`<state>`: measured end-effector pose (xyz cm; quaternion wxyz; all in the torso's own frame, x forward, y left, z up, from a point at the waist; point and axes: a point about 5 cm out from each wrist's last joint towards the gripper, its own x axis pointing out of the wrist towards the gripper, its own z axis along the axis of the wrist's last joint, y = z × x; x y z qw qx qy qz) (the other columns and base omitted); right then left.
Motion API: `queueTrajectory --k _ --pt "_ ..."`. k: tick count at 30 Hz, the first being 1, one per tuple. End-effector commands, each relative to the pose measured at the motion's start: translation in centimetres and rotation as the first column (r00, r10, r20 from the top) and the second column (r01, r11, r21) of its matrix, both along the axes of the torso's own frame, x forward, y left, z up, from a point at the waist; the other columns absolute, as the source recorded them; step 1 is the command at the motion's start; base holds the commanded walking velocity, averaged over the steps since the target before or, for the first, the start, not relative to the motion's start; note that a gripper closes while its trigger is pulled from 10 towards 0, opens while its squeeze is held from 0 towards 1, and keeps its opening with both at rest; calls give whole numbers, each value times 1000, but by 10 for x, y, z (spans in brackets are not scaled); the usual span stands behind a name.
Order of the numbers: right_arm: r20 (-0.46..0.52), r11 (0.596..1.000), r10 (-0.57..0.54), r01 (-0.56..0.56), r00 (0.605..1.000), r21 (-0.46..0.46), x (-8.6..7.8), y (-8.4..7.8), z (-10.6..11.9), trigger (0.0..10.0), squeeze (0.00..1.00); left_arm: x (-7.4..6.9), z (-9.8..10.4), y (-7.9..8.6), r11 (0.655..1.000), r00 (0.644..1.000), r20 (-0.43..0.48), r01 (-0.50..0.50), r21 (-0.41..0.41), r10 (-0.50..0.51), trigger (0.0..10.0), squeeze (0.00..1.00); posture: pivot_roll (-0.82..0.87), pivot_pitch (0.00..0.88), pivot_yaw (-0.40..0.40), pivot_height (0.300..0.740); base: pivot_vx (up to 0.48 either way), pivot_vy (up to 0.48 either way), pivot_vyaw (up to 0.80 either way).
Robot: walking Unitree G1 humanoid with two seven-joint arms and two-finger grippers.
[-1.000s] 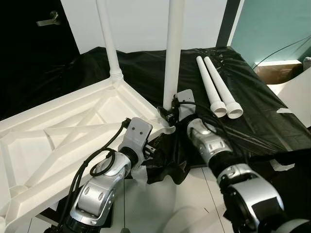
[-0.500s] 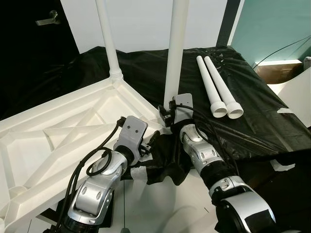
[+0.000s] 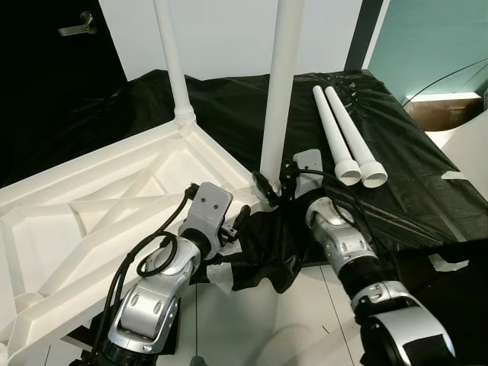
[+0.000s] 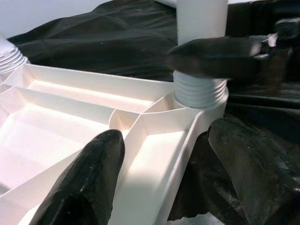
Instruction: Building children table
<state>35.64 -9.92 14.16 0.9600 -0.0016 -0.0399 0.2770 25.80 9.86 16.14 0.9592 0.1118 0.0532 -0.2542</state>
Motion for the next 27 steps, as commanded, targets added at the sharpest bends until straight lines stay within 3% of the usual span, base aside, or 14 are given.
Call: queueTrajectory --k 1,9,15,18,21,22,27 --pt "0 999 54 -54 999 -4 0 0 -1 10000 0 1 -5 1 1000 1000 -7 -22 12 22 10000 0 102 0 -16 740 0 0 0" --pt "-3 960 260 -259 966 -104 10 1 11 10000 0 2 -5 -1 1000 1000 -5 -15 14 15 10000 0 97 0 -8 740 0 0 0" --pt "-11 952 281 -281 960 -119 14 3 14 10000 0 2 -5 -1 1000 1000 -4 -12 17 12 10000 0 99 0 -8 740 0 0 0" --pt "-14 935 305 -302 952 -188 19 9 20 10000 0 3 -3 -1 1000 1000 3 -14 19 14 10000 0 109 0 -9 740 0 0 0" --pt "-19 927 318 -315 948 -202 20 10 21 10000 0 3 -2 -1 1000 1000 4 -15 20 15 10000 0 109 0 -9 740 0 0 0" --pt "-25 923 311 -308 950 -231 21 10 20 0 0 3 -2 -2 1000 1000 5 -16 19 16 10000 0 110 0 -11 740 0 0 0" --pt "-54 923 274 -278 960 -268 23 7 15 0 0 3 -2 -2 1000 1000 6 -20 17 20 10000 0 106 0 -14 740 0 0 0"
